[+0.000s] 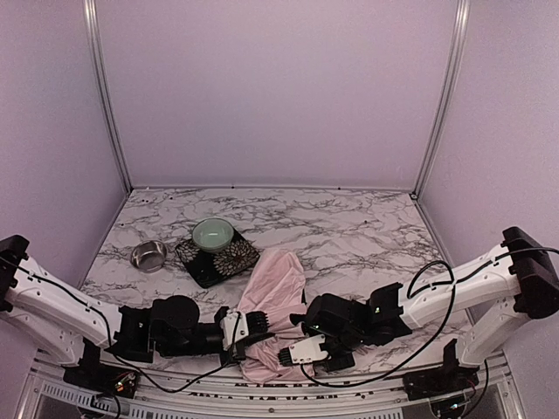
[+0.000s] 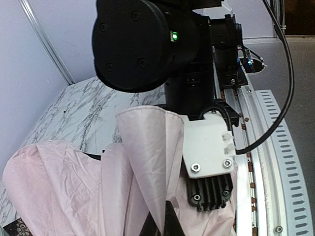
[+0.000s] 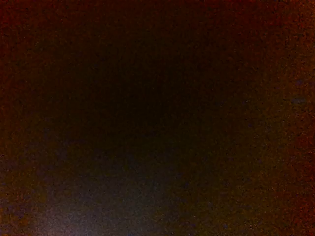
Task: Put away the umbrella
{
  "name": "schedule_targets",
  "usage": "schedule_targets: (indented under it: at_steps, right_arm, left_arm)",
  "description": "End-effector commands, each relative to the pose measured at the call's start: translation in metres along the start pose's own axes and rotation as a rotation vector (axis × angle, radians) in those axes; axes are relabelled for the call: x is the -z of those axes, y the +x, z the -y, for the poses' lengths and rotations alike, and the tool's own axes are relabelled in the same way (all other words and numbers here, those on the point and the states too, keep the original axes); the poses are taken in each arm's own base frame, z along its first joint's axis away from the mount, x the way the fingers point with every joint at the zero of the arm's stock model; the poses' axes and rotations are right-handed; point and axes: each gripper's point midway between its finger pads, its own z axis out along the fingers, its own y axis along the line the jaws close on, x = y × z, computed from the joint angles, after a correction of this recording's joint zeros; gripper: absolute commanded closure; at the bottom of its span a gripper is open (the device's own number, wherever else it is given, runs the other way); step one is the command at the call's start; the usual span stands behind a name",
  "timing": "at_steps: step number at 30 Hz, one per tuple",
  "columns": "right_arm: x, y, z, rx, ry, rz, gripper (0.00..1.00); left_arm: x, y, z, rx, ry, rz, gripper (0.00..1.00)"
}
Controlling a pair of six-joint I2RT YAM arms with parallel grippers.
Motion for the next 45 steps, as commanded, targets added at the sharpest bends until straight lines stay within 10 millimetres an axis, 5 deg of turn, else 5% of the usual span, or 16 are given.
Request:
schedule_targets:
  at_steps: [1,6,11,14,17,25,32,40,45]
  right_arm:
    - [-0.006,0.018,-0.009,-0.005,-0.041,-0.079,1.00]
    - [-0.003,0.012,-0.005,0.007,-0.008,-0.058,1.00]
    - [0.005,0.000,0.006,0.011,0.069,-0.003,0.97]
    - [0.019,-0.015,0.024,-0.010,0.161,0.061,0.84]
    - [0.041,-0.038,0.036,-0.023,0.218,0.177,0.59]
    - [0.110,-0.071,0.040,-0.032,0.277,0.455,0.14]
    - [0.143,-0.062,0.053,-0.147,0.329,0.564,0.09]
    - [0.109,-0.013,0.092,-0.534,0.187,0.372,0.46]
    - [0.109,-0.030,0.069,-0.624,-0.070,0.384,0.33]
  left_arm:
    - [0.003,-0.002,-0.045,0.156,-0.165,0.040,1.00]
    - [-0.001,0.033,-0.079,0.268,-0.272,-0.037,1.00]
    - [-0.015,0.070,-0.073,0.249,-0.263,-0.144,1.00]
    - [-0.021,0.086,-0.061,0.259,-0.216,-0.183,1.00]
    - [-0.022,0.094,-0.058,0.259,-0.211,-0.199,1.00]
    - [-0.020,0.099,-0.054,0.231,-0.197,-0.198,1.00]
    - [-0.019,0.098,-0.051,0.227,-0.179,-0.187,1.00]
    - [-0.016,0.098,-0.052,0.212,-0.187,-0.185,1.00]
    - [-0.012,0.104,-0.055,0.211,-0.211,-0.202,1.00]
